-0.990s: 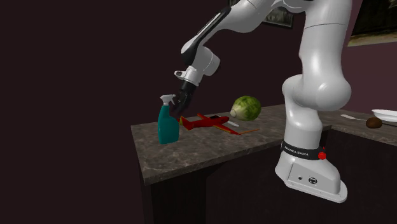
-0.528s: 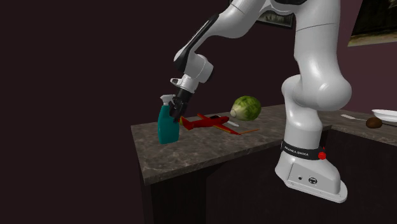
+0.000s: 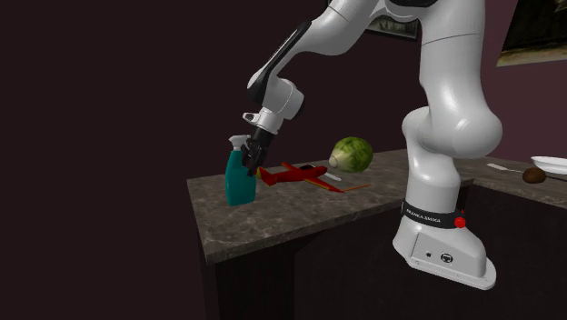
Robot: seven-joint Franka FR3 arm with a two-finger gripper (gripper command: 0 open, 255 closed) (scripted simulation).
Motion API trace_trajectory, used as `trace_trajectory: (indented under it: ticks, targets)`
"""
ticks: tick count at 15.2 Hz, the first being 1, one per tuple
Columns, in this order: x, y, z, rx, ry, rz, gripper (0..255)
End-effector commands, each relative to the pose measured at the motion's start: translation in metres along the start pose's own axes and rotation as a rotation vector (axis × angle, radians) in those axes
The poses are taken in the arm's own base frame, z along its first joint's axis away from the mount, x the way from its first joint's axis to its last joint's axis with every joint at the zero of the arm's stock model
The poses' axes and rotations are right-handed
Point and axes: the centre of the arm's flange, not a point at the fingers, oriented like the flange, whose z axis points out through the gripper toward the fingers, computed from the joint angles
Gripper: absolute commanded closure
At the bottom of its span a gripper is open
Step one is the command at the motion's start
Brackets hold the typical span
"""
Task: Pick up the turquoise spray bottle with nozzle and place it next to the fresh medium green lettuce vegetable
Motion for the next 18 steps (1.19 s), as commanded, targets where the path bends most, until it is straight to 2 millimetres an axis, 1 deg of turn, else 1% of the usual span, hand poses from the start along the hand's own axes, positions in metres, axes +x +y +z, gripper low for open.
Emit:
trace_trajectory:
  ticks: [1,10,18]
  targets:
    - [0.0,0.0,0.0,0.0,0.0,0.0,255]
    - [0.0,0.0,0.0,0.0,0.0,0.0,255]
    - [0.021,0.0,-0.037,0.0,0.0,0.0,255]
